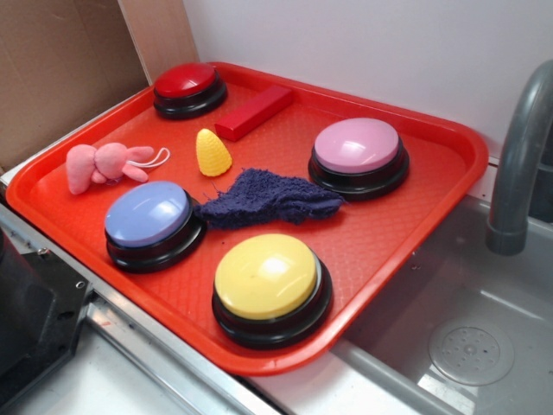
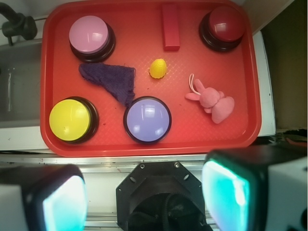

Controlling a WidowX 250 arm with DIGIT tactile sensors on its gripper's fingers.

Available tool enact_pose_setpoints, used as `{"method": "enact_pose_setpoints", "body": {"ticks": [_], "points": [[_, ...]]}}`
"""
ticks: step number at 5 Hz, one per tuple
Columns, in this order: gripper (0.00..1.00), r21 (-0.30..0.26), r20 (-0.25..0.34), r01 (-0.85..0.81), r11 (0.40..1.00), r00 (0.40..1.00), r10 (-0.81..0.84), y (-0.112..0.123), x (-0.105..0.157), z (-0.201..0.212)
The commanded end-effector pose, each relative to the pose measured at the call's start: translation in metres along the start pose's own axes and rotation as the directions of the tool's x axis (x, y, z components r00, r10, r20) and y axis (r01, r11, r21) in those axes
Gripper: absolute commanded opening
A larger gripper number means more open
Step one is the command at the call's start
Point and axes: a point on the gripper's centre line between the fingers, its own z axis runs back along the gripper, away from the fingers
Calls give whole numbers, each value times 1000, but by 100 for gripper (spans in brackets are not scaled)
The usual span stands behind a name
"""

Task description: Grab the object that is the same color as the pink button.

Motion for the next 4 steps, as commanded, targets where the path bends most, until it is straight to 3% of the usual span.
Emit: {"method": "enact_pose_setpoints", "body": {"ticks": [1, 2, 3, 4], "points": [[100, 0, 0, 0, 1000, 1000, 0, 0, 0, 0], [100, 128, 55, 36, 991, 998, -43, 28, -9, -27], [100, 228, 75, 95, 969, 991, -114, 75, -7, -55], [100, 256, 25, 143, 956, 988, -154, 115, -3, -78]]}}
